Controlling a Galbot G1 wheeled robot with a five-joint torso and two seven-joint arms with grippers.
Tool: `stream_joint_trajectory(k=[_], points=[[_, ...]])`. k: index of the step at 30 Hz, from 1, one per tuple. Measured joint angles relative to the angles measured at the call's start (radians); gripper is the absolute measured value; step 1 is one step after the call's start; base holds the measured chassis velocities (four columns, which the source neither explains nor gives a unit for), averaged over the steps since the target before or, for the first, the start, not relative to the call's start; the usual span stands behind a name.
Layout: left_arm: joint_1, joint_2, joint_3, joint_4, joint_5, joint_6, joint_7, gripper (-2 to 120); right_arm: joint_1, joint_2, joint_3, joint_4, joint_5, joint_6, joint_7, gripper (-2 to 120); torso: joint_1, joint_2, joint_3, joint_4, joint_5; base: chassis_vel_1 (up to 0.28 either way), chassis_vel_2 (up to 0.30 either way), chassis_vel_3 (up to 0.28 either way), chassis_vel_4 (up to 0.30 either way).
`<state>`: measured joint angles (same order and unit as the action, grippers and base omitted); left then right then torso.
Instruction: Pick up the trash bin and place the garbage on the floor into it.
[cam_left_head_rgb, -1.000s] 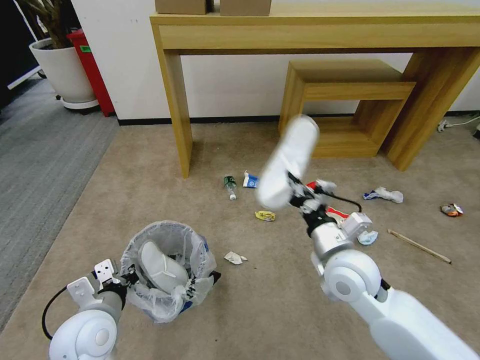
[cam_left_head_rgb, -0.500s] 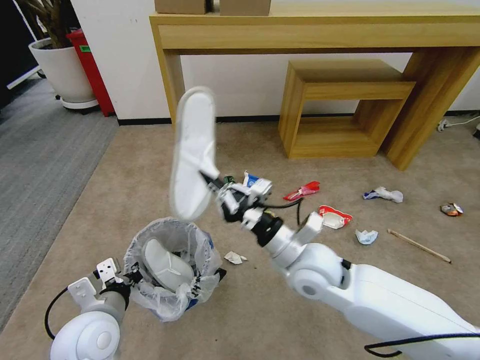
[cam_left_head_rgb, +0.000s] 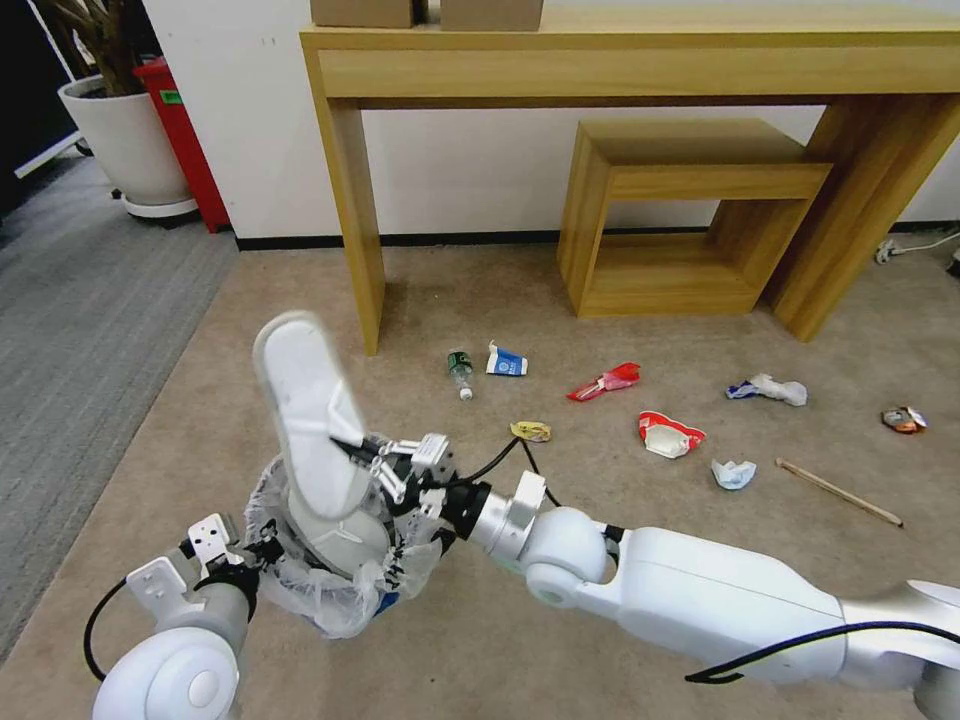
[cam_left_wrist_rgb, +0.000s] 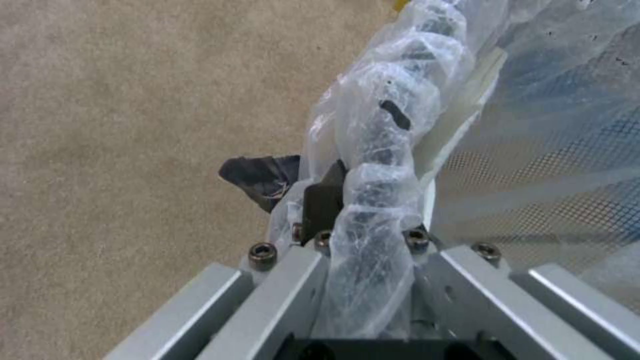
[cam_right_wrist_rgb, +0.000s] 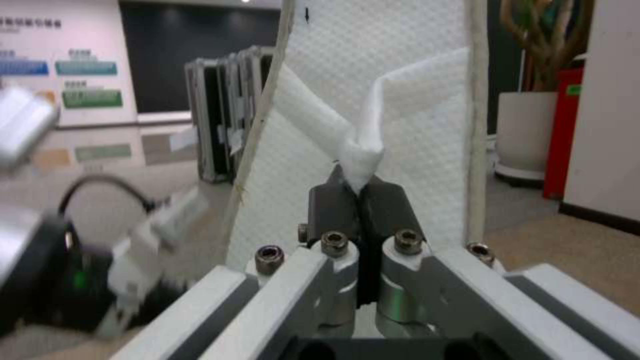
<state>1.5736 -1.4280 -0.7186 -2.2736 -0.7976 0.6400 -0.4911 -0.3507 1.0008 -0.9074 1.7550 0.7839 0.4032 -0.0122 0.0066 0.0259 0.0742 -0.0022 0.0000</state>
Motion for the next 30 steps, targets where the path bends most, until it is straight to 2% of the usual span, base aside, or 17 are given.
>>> stream_joint_trajectory(k=[8, 21, 23, 24, 25, 27, 28, 30], points=[[0.010, 0.000, -0.004, -0.016, -0.002, -0.002, 0.003, 0, 0.011, 0.029, -0.050, -0.089, -0.080, 0.027, -0.019, 0, 0.000, 0.000, 0.000, -0.0001, 0.0000, 0.000, 0.000, 0.000, 0.000], [0.011, 0.004, -0.004, -0.018, -0.007, -0.005, 0.005, 0, 0.012, 0.081, -0.067, -0.209, -0.184, 0.068, -0.035, 0, 0.000, 0.000, 0.000, 0.0000, 0.0000, 0.000, 0.000, 0.000, 0.000], [0.010, 0.008, -0.004, -0.017, -0.009, -0.005, 0.005, 0, 0.006, 0.073, -0.064, -0.212, -0.197, 0.068, -0.038, 8, 0.000, 0.000, 0.000, 0.0000, 0.0000, 0.000, 0.000, 0.000, 0.000], [0.010, 0.008, -0.004, -0.017, -0.009, -0.005, 0.005, 0, 0.006, 0.073, -0.064, -0.212, -0.197, 0.068, -0.038, 8, 0.000, 0.000, 0.000, 0.0000, 0.0000, 0.000, 0.000, 0.000, 0.000], [0.008, 0.009, -0.004, -0.015, -0.010, -0.005, 0.005, 0, 0.003, 0.067, -0.061, -0.212, -0.202, 0.068, -0.038, 15, 0.000, 0.000, 0.000, -0.0001, 0.0000, 0.000, 0.000, 0.000, 0.000], [0.007, 0.009, -0.004, -0.014, -0.011, -0.005, 0.005, 0, 0.000, 0.063, -0.058, -0.212, -0.204, 0.068, -0.038, 24, 0.000, 0.000, 0.000, 0.0000, 0.0000, 0.000, 0.000, 0.000, 0.000], [0.007, 0.009, -0.004, -0.014, -0.011, -0.005, 0.005, 0, 0.000, 0.063, -0.058, -0.212, -0.204, 0.068, -0.038, 24, 0.000, 0.000, 0.000, 0.0000, 0.0000, 0.000, 0.000, 0.000, 0.000], [0.003, 0.009, -0.001, -0.008, -0.011, -0.005, 0.005, 0, -0.005, 0.062, -0.053, -0.213, -0.211, 0.068, -0.038, 34, 0.000, 0.000, 0.000, 0.0000, 0.0000, 0.000, 0.000, 0.000, 0.000]])
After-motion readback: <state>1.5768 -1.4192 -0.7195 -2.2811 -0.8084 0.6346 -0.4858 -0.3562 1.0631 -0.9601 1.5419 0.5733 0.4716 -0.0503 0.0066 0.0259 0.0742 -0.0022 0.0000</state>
